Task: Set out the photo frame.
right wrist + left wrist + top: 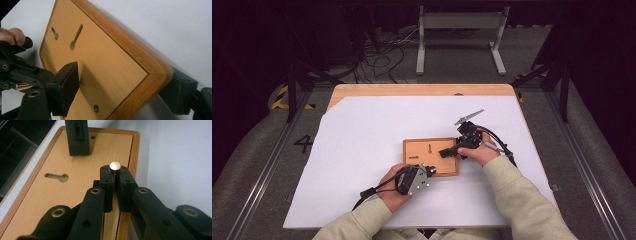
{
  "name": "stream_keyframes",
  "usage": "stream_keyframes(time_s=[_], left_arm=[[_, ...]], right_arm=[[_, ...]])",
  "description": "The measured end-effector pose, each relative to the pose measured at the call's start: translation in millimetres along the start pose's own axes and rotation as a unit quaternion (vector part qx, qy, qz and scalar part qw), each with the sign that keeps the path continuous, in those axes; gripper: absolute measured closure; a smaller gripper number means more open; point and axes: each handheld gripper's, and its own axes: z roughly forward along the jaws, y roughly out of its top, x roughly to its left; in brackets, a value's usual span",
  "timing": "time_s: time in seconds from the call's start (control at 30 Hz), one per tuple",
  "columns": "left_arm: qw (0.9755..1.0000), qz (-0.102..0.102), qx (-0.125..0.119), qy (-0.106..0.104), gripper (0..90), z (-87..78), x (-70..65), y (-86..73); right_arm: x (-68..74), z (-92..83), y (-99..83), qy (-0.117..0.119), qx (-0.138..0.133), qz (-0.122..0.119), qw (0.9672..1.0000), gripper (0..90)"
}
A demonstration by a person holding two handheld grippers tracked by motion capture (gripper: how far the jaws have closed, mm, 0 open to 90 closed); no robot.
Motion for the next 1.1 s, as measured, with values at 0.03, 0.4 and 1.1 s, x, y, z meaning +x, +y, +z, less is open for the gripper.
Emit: stream_keyframes(time_s=[0.03,0.4,1.1], left_arm=[[1.0000,-0.001,0.000,0.000,84.1,-0.1,-0.1,0.0],[0.9996,-0.024,0.004,-0.015,82.9,-1.7,0.0,1.5],[0.9724,-0.202,-0.082,-0.083,45.6,-58.2,15.6,11.7]], right_arm=[[-0.7,1.9,-0.3,0.009,0.000,0.003,1.0000,22.6],[-1.6,4.4,0.2,0.049,0.004,0.005,0.9988,31.8],[18.4,-19.1,0.5,0.044,0.004,-0.080,0.9958,47.5]])
